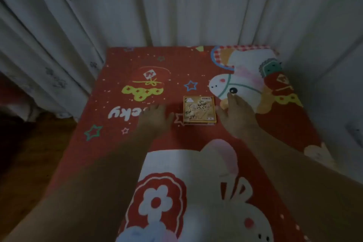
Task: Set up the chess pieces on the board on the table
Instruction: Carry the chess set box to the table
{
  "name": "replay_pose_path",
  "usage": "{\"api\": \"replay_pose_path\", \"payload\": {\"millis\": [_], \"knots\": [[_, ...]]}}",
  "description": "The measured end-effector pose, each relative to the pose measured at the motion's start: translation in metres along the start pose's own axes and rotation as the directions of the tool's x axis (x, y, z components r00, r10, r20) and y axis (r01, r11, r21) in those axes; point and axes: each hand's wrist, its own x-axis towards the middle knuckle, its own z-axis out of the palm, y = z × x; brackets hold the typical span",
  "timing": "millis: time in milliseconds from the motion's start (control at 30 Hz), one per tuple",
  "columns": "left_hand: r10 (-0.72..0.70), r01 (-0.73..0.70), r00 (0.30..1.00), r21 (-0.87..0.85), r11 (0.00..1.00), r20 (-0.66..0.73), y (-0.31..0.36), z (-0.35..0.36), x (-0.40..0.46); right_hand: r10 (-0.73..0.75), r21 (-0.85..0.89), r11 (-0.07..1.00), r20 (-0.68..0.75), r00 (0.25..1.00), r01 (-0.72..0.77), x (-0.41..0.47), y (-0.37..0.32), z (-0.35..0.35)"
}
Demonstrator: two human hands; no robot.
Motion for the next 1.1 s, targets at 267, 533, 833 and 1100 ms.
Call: {"api": "replay_pose_path", "payload": {"millis": [267, 533, 833, 1100], "knots": [[-0.028, 0.031, 0.997, -0.031, 0.999, 0.078, -0.017, 0.064, 0.003, 0.056, 0.020, 0.998, 0.033, 0.998, -0.057, 0.000, 0.021, 0.055], [-0.056, 0.014, 0.990, -0.303, 0.953, -0.130, 0.007, 0.099, 0.017, 0.081, 0.233, 0.969, 0.021, 0.996, -0.084, 0.008, 0.012, 0.095], [-0.263, 0.278, 0.954, -0.750, 0.600, 0.143, 0.052, 0.084, 0.064, 0.175, 0.370, 0.915, -0.003, 0.984, -0.162, 0.039, -0.002, 0.113], [-0.345, 0.427, 0.896, -0.752, 0.503, 0.278, 0.067, 0.088, 0.070, 0.217, 0.641, 0.751, -0.008, 0.976, -0.161, 0.013, -0.013, 0.117]]}}
